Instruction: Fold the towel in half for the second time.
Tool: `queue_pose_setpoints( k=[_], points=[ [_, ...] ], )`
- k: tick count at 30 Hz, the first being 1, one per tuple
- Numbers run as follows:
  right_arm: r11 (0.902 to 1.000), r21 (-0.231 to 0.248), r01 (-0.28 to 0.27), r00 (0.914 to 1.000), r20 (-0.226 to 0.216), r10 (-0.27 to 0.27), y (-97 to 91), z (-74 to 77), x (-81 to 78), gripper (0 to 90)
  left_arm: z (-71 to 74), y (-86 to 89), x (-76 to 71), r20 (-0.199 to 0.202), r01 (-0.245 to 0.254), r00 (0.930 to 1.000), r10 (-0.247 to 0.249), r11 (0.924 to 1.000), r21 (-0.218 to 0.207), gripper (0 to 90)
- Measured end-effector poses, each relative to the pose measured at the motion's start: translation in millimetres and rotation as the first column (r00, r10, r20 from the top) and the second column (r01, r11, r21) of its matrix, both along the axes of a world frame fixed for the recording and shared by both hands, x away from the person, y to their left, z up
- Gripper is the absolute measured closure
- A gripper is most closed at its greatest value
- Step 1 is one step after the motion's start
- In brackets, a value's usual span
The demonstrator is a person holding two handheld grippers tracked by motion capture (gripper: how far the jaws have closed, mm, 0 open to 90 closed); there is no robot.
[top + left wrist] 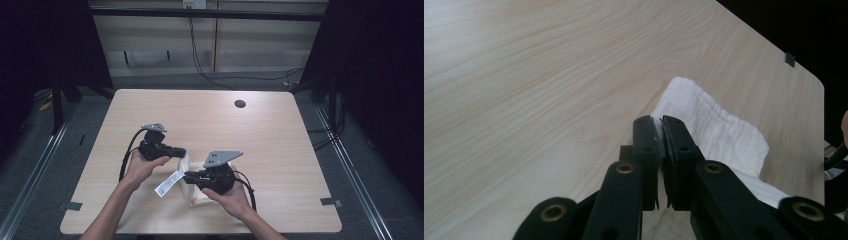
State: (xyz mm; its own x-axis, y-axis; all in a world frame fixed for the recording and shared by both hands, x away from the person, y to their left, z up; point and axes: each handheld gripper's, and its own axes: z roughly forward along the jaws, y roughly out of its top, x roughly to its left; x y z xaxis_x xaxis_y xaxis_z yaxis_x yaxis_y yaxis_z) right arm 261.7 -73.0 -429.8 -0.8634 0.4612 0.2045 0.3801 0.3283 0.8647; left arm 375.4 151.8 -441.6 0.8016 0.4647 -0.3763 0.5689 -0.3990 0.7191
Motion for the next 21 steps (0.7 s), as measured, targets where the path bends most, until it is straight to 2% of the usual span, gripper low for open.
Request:
queue_pose_setpoints(
  k=[6,8,12,21],
  points=[
    [0.9994,0.006,0.034,0.9991,-0.028,-0.033,-16.3,-7.6,5.5,83.4,-5.5,-15.2,5.5,-0.017,-0.009,0.9998,0.009,0.9998,0.018,85.8],
    [0.9993,0.005,0.037,0.9988,-0.031,-0.036,-19.6,-9.2,5.5,83.4,-6.2,-18.8,6.0,-0.02,-0.011,0.9997,0.011,0.9999,0.009,85.8],
    [0.9993,-0.01,0.037,0.999,-0.027,-0.037,-24.6,-9.9,4.2,83.4,-3.7,-25.5,5.3,-0.01,0.002,0.9999,-0.002,0.9997,0.023,85.8],
    [0.9984,-0.035,0.043,0.9985,-0.032,-0.044,-28.7,-18.1,-2.7,83.3,1.4,-33.3,-2.3,0.008,0.007,0.9999,-0.007,0.9998,0.018,85.8]
  ],
)
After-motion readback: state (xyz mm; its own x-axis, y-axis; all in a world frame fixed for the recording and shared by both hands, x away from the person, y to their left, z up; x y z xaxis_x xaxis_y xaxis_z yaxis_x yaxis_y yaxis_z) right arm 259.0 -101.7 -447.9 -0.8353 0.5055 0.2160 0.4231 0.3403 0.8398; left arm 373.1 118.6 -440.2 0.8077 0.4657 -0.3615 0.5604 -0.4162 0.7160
